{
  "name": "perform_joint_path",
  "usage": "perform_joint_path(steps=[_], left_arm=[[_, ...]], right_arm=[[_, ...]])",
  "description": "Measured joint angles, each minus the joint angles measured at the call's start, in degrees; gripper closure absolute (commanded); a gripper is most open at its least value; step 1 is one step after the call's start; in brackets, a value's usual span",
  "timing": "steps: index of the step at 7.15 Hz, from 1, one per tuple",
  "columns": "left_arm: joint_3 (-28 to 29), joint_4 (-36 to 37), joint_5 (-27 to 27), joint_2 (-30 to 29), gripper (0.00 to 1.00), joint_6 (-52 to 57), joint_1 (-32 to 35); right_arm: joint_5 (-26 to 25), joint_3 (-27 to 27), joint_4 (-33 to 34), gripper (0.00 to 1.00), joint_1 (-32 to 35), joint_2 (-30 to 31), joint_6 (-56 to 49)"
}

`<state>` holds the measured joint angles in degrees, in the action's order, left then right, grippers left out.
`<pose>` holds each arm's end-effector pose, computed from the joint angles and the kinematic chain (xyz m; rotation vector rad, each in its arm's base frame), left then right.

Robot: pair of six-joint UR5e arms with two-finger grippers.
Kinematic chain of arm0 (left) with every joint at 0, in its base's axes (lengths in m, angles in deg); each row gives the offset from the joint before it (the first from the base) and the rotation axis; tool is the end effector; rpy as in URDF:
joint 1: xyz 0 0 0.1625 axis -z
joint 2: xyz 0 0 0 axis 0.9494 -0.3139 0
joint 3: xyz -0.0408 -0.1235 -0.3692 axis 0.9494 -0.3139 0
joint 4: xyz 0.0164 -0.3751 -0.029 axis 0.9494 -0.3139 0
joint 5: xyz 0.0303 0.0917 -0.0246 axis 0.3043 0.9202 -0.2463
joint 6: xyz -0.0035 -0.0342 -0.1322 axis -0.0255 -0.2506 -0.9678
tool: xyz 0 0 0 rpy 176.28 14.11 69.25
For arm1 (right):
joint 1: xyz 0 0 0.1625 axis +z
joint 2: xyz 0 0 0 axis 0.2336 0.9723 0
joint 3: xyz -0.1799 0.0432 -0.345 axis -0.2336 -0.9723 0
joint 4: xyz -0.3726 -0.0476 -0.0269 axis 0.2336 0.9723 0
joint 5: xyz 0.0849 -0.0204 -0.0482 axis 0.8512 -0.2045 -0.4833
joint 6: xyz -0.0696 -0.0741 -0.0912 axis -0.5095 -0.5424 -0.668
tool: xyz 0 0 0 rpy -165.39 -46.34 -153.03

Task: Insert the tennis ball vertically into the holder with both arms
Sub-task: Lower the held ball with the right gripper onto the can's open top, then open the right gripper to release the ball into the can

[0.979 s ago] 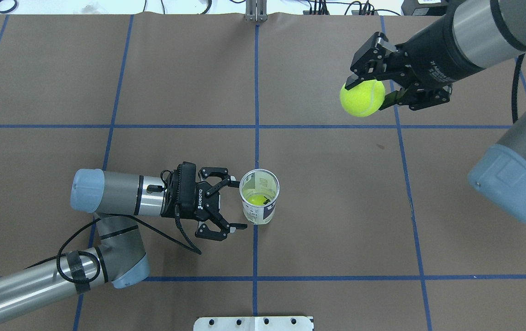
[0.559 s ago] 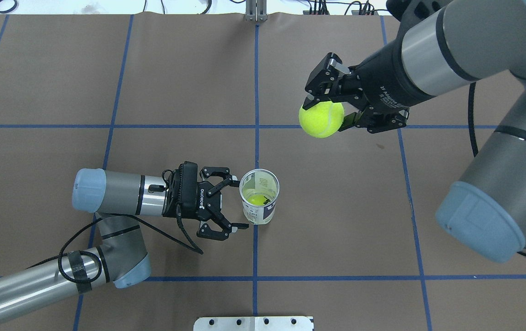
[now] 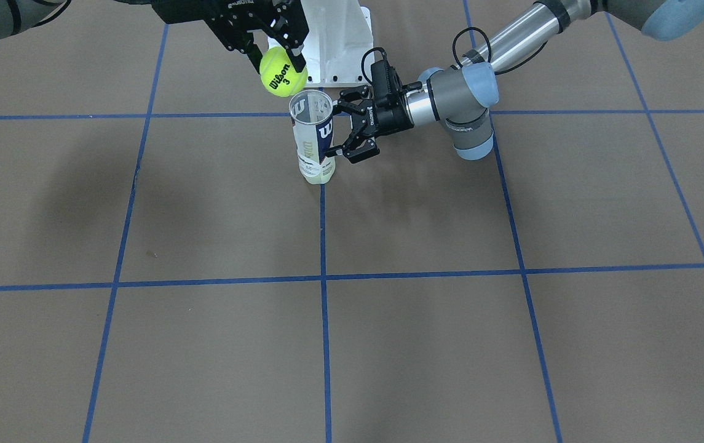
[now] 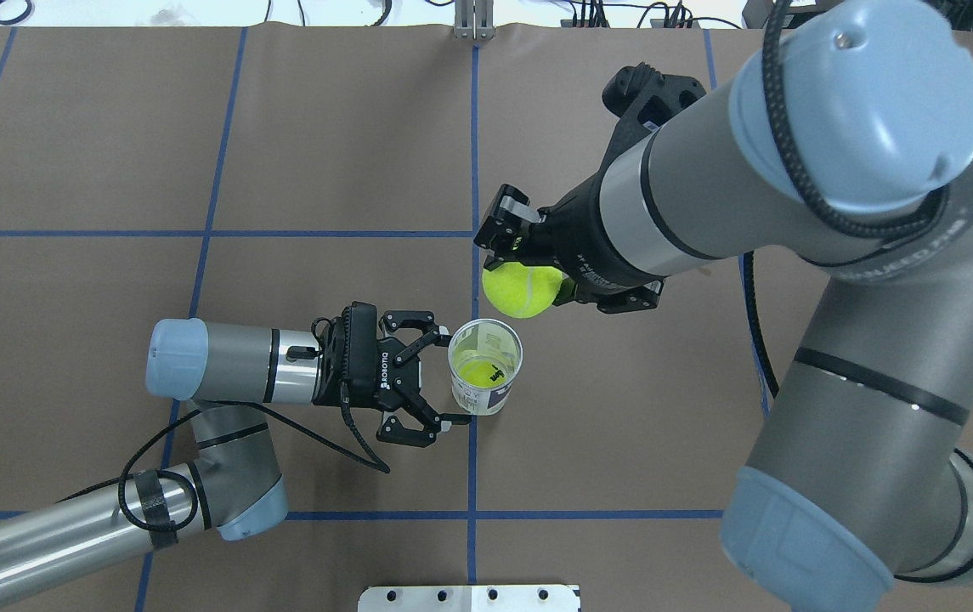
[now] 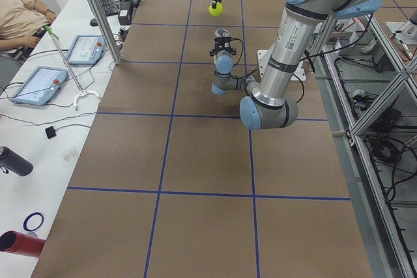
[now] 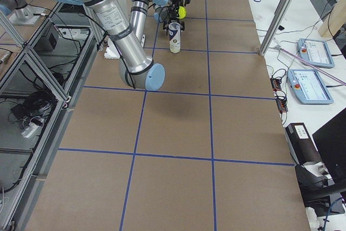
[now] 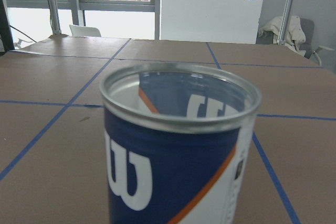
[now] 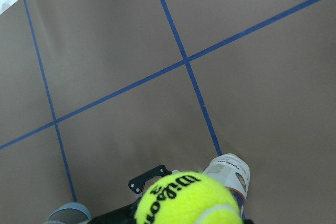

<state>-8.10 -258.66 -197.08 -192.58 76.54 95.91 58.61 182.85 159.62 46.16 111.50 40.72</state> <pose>0.5333 -0.3342 0.2550 1.4736 1.4782 0.9514 -0.3729 -0.3464 0.0902 -0.0170 -1.1314 0.4070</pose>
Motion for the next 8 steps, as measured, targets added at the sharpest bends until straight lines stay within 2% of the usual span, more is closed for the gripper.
perform_joint_path(steps=[4, 5, 6, 7, 8], left_arm=[[0.1, 0.3, 0.2, -0.1, 0.01, 0.0, -0.3], [0.1, 0.3, 0.2, -0.1, 0.01, 0.0, -0.3], [0.1, 0.3, 0.2, -0.1, 0.01, 0.0, -0.3], [0.1, 0.3, 0.2, -0.1, 0.01, 0.1, -0.3], [0.1, 0.3, 0.2, -0.1, 0.01, 0.1, -0.3]], right_arm=[[-5.1, -2.5, 1.1, 1.0, -5.0, -1.1, 0.4], [-5.8, -3.5, 1.1, 0.96, -5.5, -1.6, 0.4], [-6.1, -4.4, 1.2, 0.38, -5.8, -2.0, 0.4], [-6.3, -4.8, 1.2, 0.02, -6.1, -2.1, 0.4], [-7.1, -4.9, 1.2, 0.01, -6.6, -2.1, 0.3]])
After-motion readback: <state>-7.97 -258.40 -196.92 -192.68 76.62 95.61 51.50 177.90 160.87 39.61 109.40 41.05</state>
